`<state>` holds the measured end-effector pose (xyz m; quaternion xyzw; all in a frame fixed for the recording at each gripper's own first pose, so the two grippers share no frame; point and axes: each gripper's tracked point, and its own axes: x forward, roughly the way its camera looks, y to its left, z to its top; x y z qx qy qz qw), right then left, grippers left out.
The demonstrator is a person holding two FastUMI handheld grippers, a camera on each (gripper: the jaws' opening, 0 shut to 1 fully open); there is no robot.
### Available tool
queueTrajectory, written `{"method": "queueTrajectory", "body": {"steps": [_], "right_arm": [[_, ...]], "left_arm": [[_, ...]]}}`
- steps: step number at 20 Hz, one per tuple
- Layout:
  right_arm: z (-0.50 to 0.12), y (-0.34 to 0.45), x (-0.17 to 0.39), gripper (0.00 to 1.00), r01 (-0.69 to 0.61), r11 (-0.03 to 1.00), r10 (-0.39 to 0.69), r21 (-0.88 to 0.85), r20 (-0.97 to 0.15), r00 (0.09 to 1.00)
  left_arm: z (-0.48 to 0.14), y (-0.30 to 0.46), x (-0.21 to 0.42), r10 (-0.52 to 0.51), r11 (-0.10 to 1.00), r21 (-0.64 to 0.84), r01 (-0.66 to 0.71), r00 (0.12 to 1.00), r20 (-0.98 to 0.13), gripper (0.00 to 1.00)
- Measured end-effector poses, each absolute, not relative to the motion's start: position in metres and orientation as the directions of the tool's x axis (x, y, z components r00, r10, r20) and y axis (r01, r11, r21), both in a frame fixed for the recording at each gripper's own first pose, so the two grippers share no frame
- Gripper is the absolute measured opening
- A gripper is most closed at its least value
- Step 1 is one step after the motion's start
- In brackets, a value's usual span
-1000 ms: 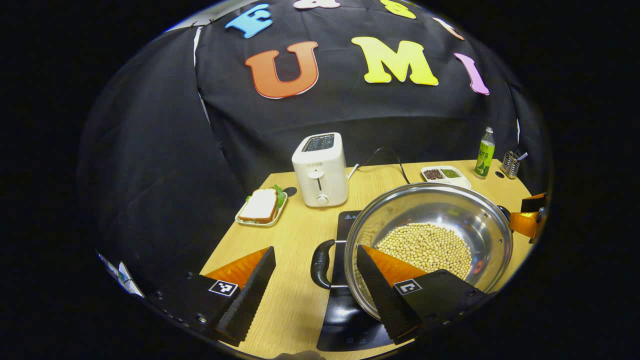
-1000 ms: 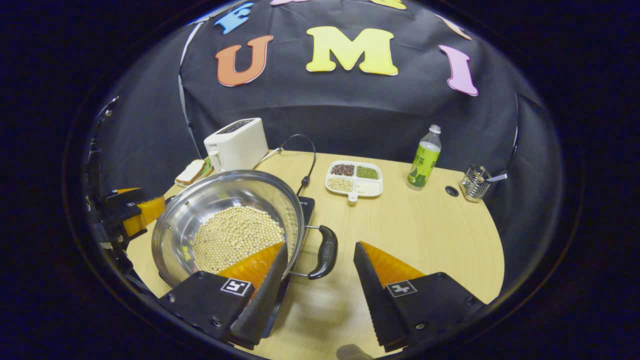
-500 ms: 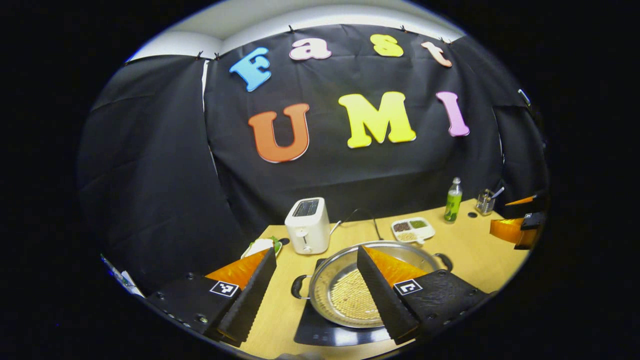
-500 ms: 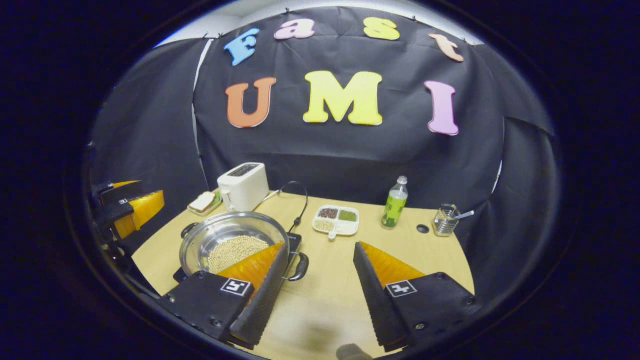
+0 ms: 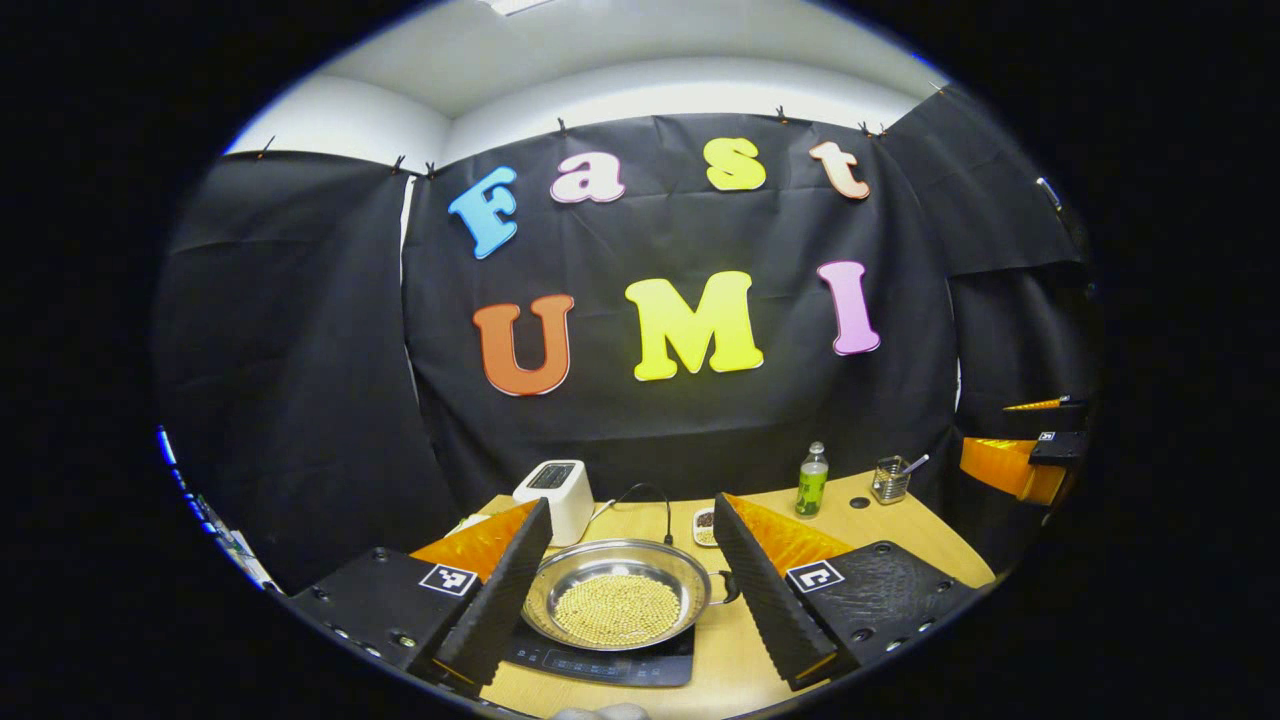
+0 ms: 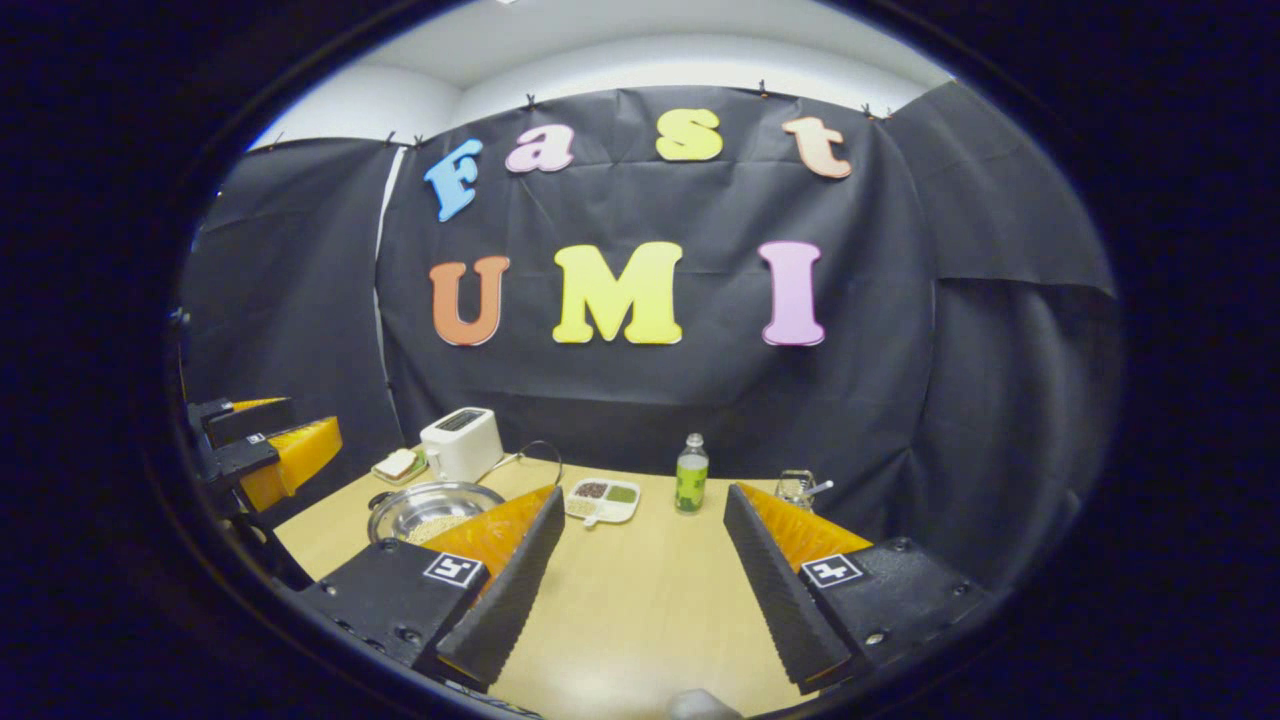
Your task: First push the handle of the pot to place it horizontally, then grasp the pot with both hands and set it on the induction cooktop.
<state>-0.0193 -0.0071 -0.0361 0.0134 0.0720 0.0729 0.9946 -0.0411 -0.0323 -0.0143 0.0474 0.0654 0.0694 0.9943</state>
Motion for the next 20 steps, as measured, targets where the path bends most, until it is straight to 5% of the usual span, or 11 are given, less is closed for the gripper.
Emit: {"method": "queueTrajectory", "body": {"steps": [10,20], "right_arm": [[-0.001,-0.116,-0.070,1.00,-0.066,0.994,0.069,0.092,-0.027,0.997],[0.017,-0.130,-0.079,1.00,-0.101,0.992,0.099,0.079,0.021,0.995]], "left_arm": [[0.035,-0.129,-0.071,0.083,0.992,0.097,-0.078,0.996,-0.046,0.96],[0.056,-0.143,-0.077,0.104,0.991,0.086,-0.102,0.994,-0.019,0.96]]}}
